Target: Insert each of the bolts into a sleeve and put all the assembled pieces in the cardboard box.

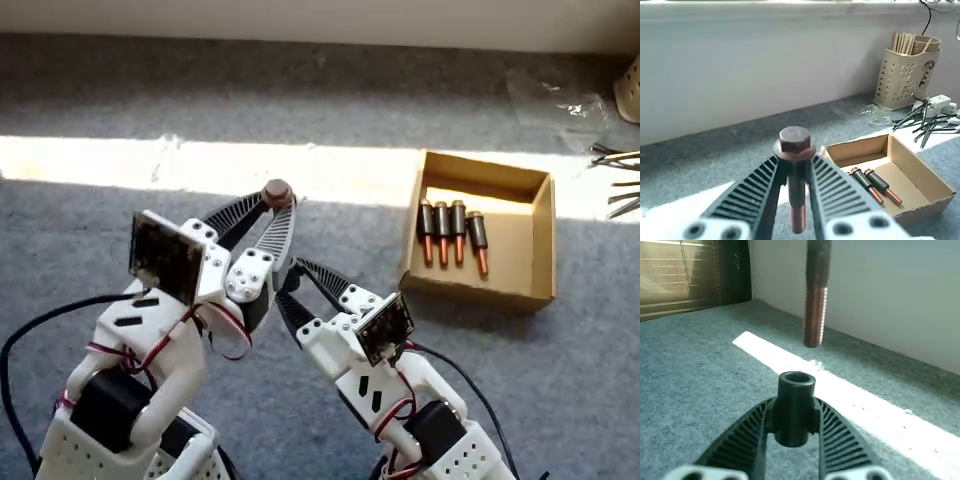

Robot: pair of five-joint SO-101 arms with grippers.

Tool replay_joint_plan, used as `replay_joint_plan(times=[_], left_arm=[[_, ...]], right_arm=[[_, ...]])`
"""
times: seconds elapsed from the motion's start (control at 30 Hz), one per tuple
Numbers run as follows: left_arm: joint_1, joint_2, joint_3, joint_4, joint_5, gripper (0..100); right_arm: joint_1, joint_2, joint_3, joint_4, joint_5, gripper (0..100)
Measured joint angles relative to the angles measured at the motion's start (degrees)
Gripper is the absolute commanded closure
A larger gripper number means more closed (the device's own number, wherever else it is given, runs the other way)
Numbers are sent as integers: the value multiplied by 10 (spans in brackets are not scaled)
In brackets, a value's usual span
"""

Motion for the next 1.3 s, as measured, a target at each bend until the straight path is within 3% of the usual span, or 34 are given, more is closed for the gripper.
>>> replay_joint_plan(times=[0.17, 1.3], left_arm=[[0, 21, -20, 0, 27, 994], [-2, 22, -20, 66, 32, 994]], right_arm=[[0, 0, 0, 3, 0, 995], [0, 0, 0, 3, 4, 994]])
